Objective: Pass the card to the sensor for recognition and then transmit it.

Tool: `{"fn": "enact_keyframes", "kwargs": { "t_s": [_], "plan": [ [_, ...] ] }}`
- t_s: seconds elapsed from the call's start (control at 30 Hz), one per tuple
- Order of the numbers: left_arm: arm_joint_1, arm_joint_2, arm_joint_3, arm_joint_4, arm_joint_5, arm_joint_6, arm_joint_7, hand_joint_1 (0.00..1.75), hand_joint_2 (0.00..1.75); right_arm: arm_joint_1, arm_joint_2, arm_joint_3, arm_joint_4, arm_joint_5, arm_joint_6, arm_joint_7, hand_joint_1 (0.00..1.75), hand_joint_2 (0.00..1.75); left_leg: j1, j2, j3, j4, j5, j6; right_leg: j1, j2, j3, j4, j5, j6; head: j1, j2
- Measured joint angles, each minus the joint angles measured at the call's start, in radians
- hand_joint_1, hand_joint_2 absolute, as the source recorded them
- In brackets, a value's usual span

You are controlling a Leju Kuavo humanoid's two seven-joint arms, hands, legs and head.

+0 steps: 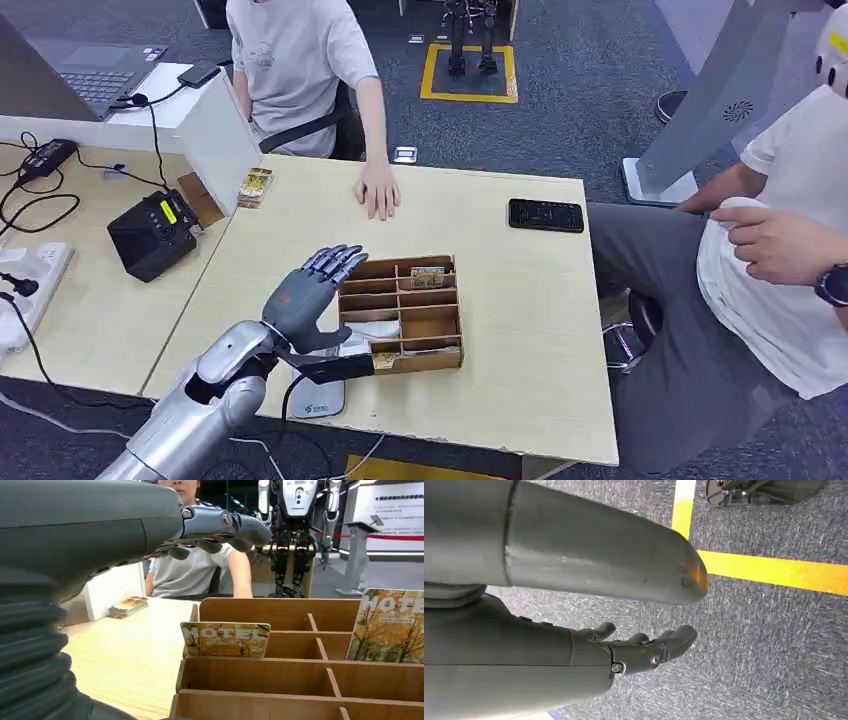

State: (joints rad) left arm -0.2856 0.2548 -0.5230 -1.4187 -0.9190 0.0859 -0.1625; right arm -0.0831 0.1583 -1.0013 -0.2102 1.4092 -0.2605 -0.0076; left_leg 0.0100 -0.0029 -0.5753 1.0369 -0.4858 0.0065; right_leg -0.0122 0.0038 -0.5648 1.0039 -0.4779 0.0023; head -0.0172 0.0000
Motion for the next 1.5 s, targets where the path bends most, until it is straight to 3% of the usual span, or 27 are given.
{"fn": "enact_keyframes", "kwargs": {
  "t_s": [1.07, 1.5],
  "plan": [
    [0.0, -0.005, 0.0, 0.005, -0.005, 0.007, 0.004, 0.0, 1.75, 0.0, 0.001, 0.0, 0.0, 0.003, -0.001, 0.0, 0.0, 0.0, 0.0, 0.0, 0.0, 0.0, 0.0, 0.0, 0.0, 0.0, 0.0, 0.0, 0.0, 0.0, 0.0, 0.0],
    [0.0, -0.029, -0.001, 0.011, -0.006, 0.019, 0.007, 0.0, 1.75, 0.0, 0.001, 0.0, 0.0, 0.004, 0.0, 0.0, 0.0, 0.0, 0.0, 0.0, 0.0, 0.0, 0.0, 0.0, 0.0, 0.0, 0.0, 0.0, 0.0, 0.0, 0.0, 0.0]
  ]
}}
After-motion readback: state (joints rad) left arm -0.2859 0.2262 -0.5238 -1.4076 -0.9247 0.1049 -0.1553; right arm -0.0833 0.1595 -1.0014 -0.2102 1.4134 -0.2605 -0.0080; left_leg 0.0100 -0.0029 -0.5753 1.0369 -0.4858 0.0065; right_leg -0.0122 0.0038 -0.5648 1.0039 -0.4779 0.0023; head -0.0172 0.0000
